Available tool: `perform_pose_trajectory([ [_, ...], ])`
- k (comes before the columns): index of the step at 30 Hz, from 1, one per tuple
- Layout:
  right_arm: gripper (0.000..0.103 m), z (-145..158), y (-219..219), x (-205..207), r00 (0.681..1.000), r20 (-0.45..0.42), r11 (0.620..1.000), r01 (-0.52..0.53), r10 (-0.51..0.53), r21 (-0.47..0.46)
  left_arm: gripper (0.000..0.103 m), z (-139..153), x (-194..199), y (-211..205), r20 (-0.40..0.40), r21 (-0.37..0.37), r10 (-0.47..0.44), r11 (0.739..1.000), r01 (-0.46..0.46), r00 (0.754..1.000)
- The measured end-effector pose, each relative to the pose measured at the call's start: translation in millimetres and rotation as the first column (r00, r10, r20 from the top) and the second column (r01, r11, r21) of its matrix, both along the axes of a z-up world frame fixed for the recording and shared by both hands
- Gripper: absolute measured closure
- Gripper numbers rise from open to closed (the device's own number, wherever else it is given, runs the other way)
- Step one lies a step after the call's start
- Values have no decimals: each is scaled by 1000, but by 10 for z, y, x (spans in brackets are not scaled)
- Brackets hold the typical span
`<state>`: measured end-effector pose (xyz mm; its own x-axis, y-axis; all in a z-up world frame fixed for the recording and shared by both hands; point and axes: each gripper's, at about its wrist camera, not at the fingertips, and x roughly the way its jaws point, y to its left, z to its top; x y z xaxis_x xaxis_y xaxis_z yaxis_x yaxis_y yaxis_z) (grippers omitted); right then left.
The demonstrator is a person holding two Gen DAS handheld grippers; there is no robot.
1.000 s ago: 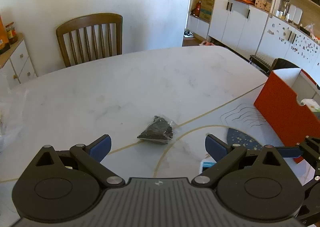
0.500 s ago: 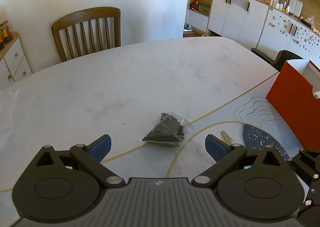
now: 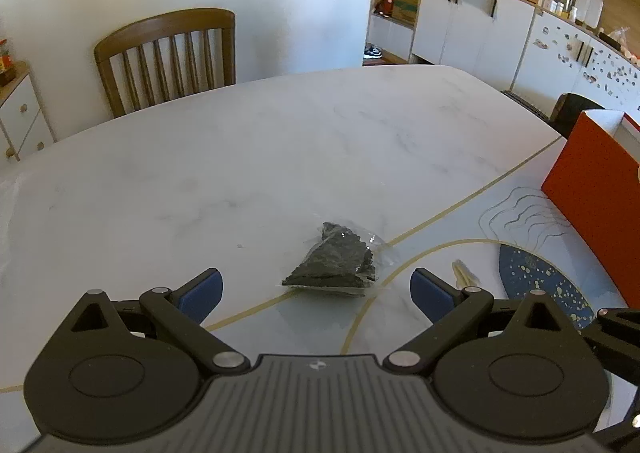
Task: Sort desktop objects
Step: 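Move the left tool to the dark plastic bag and close on it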
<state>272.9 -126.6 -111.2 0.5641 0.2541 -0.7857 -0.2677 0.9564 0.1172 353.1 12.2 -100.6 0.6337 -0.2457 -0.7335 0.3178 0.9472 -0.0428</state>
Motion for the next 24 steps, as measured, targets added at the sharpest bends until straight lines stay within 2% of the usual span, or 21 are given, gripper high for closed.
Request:
perform_pose_trajectory([
  [3,56,30,-16,-1,1000,8,1000,-15,15,7,2,-35,36,-25,-1,9,-5,1000,5,1000],
  [6,71,94,-58,-13,999,44,1000,-22,22,0,2,-66,83,-56,-2,11,-10,1000,10,1000],
  [11,71,112,-249,80,1000,26,1000,11,-12,18,3,-113,168,-117,-8,15,-31,999,32,999],
  [12,71,116,-275,81,999,26,1000,19,-19,16,6,-119,183,-121,-10,11,-35,999,35,999],
  [15,72,116,-332,90,999,19,999,35,-36,34,28,-141,221,-130,-29,1,-41,999,41,999],
  [16,77,117,-347,95,999,17,998,40,-41,40,34,-150,221,-128,-34,-4,-43,999,43,998],
  [17,92,112,-354,105,999,10,998,45,-45,33,35,-155,221,-131,-36,-6,-43,999,43,998],
  [18,99,94,-370,123,999,-4,998,52,-51,39,36,-154,217,-130,-34,-6,-43,999,43,998],
  [21,99,23,-438,159,996,-42,994,84,-81,72,43,-142,203,-116,-32,-19,-47,999,47,998],
  [24,101,19,-490,146,995,-38,992,91,-88,87,53,-127,179,-126,-26,-16,-51,999,51,998],
])
